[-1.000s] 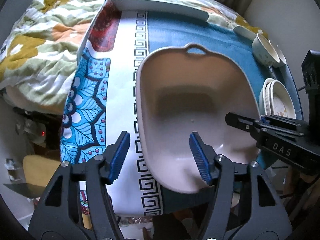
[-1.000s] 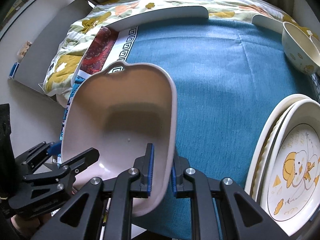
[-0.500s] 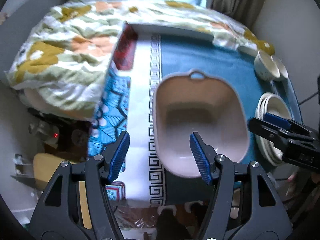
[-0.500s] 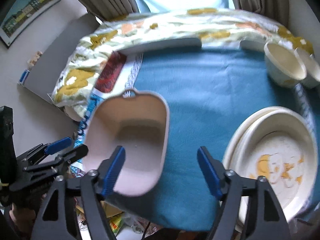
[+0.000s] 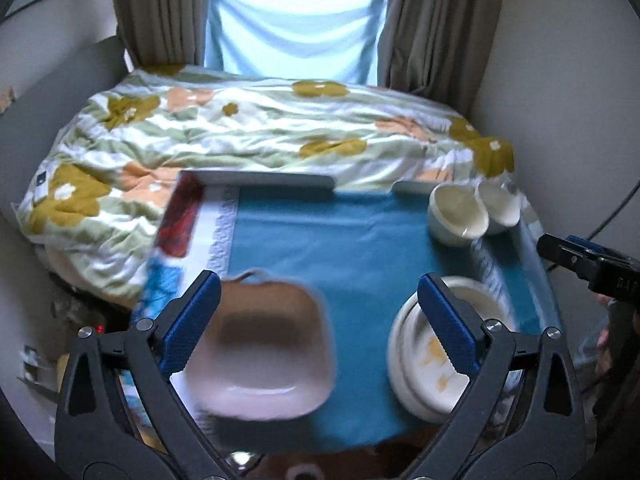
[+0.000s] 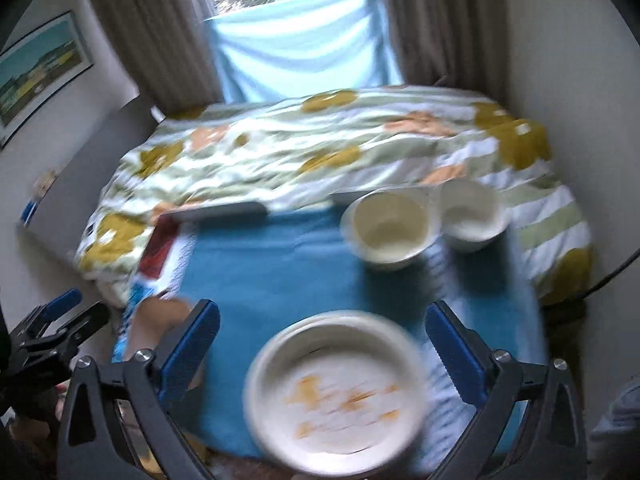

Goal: Organize plates and bowls
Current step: 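Move both grippers to the cream bowl, then close the left and right grippers on the cream bowl's rim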

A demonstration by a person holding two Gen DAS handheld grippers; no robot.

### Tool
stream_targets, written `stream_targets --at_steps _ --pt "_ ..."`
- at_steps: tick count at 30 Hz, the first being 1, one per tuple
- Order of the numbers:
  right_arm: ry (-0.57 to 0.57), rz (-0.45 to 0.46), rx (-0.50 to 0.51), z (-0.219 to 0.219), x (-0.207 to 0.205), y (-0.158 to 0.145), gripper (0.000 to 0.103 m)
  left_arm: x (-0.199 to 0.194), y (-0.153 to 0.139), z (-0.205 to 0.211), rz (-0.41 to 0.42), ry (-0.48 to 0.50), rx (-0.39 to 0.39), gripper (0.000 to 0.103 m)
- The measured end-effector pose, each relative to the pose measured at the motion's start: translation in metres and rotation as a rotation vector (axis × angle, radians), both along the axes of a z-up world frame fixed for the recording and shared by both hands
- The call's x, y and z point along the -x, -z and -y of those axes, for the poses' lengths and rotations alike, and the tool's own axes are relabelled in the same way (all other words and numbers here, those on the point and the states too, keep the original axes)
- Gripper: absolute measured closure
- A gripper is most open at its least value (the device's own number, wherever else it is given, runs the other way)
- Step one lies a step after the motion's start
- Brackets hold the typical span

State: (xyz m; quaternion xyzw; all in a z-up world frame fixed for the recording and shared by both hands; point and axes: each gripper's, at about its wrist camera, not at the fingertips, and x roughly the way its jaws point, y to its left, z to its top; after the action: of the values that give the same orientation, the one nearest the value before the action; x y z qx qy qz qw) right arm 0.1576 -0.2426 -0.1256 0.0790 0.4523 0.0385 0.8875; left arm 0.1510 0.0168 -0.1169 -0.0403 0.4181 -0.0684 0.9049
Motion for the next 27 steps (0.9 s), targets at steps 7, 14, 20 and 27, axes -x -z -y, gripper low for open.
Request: stream_targets --at_steps 7,14,20,27 --pt "-0.015 -0.125 -0.036 0.085 -0.056 0.031 0.001 -0.061 0.015 0.088 -0.042 0.021 0.075 0.004" --pt "-0.083 -0.255 -0.133 0.113 -0.098 0.087 0.034 -0.137 0.072 0.154 -0.174 0.047 0.104 0.005" --pt "-0.066 -0.332 -0.241 0.111 -0.126 0.129 0.05 -0.186 0.123 0.189 -0.316 0.072 0.103 0.029" --pt "-0.093 -0.311 -0.236 0.103 -0.142 0.144 0.056 -0.209 0.148 0.204 -0.364 0.076 0.055 0.054"
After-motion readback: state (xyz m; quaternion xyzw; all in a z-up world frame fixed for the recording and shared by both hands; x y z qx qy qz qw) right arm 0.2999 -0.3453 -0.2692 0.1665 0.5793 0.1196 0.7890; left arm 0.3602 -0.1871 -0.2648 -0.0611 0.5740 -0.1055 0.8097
